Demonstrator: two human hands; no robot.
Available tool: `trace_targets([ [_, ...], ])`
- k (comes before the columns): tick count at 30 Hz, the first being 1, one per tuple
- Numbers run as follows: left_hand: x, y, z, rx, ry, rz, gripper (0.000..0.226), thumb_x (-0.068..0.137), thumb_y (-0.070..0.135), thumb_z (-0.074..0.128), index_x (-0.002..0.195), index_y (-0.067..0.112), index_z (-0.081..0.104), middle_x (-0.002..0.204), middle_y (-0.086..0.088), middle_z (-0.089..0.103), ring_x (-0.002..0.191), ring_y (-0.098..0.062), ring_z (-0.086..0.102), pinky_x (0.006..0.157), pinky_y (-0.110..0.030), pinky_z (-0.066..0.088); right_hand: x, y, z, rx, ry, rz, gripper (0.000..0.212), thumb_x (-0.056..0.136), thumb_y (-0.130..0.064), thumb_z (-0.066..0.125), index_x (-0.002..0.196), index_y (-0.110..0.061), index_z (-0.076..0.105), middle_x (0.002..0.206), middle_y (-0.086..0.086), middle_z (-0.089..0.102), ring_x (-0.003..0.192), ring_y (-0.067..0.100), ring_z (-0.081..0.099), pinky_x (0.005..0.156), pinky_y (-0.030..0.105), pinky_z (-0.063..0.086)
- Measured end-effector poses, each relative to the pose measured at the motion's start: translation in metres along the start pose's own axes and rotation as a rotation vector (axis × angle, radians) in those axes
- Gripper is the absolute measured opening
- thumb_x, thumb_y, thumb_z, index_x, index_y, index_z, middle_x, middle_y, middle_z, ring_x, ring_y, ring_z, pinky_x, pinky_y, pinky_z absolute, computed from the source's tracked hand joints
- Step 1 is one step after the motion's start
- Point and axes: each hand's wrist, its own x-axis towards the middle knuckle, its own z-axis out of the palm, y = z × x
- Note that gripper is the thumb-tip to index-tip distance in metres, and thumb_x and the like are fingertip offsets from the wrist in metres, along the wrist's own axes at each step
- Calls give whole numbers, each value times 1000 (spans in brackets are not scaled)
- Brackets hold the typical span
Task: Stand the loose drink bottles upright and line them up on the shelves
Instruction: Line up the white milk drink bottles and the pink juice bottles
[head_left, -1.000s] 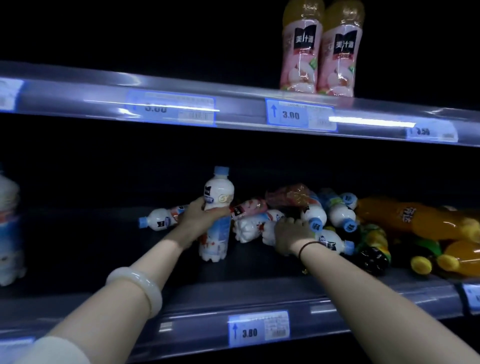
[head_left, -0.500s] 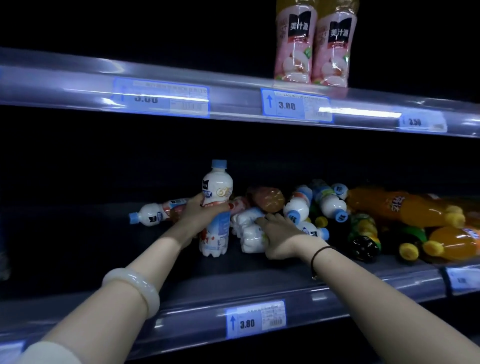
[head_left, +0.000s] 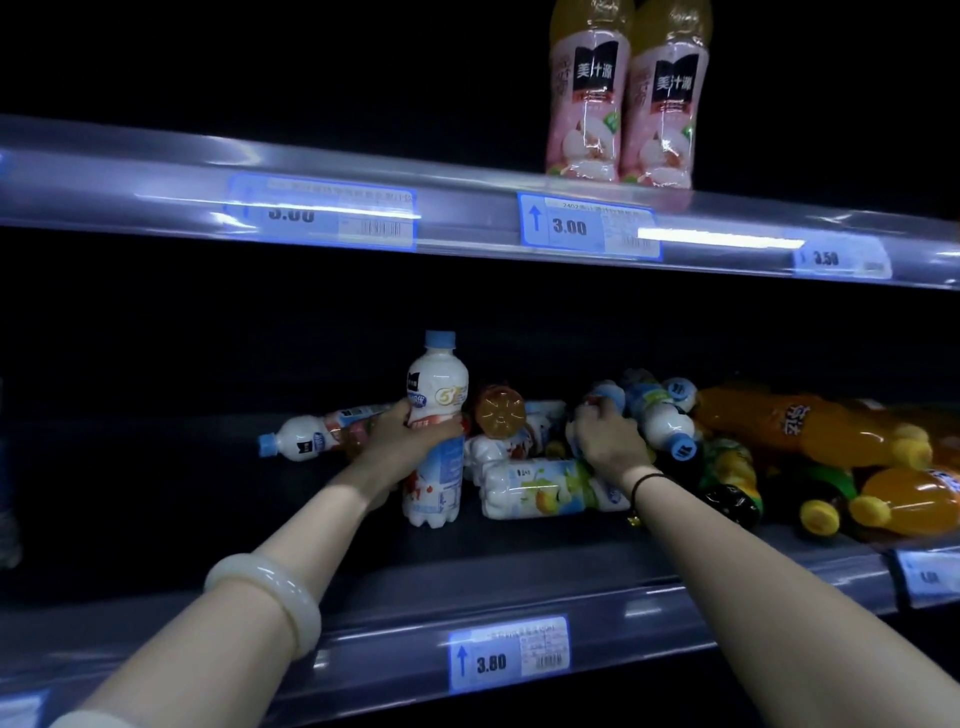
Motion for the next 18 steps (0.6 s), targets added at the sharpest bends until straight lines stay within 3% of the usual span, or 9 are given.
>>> trace_targets([
  [3,3,-1,-1,-7,2,-7,31,83,19,69,111,20,57,104,-4,67,91,-18,64,71,-28,49,10,3,-5,21,40,-70,47,95,-20,19,118,4,51,122,25,56,108,41,56,81,40,46],
  [5,5,-1,0,-10,2,-2,31,83,18,69,111,20,57,103,-4,67,91,-18,65,74,-30,51,20,8,-7,58,-33,-19,40,95,-15,34,130,-2,49,130,23,53,114,37,55,87,35,46],
  [8,6,-1,5,-21,-10,5,30,83,15,68,111,18,58,100,-2,67,89,-15,64,69,-26,50,36,14,-11,-116,-215,-98,66,91,-11,50,149,-29,24,155,20,17,133,38,38,105,39,37],
  [11,7,-6,7,-35,-7,1,34,82,16,70,114,16,59,106,-7,68,96,-20,66,79,-35,54,42,8,-14,-483,-208,-274,80,88,-14,59,149,-40,14,159,9,-8,144,38,11,114,53,19],
  [15,8,-9,8,-50,6,7,30,81,15,70,110,19,60,107,-9,69,98,-24,66,90,-42,53,47,11,-9,-509,-145,-438,72,88,-9,57,146,-34,24,161,-1,4,147,33,2,110,65,9],
  [17,9,-9,8,-49,7,16,29,81,16,70,108,20,60,105,-8,69,98,-24,67,91,-43,53,50,20,-1,-283,-86,-474,68,86,-10,60,144,-26,29,157,3,20,145,33,11,110,63,13],
  [18,9,-10,9,-49,8,18,29,81,16,70,107,20,60,105,-8,69,98,-23,67,90,-42,53,51,23,4,-80,-36,-492,64,84,-11,63,140,-23,34,148,7,33,140,34,24,112,60,20],
])
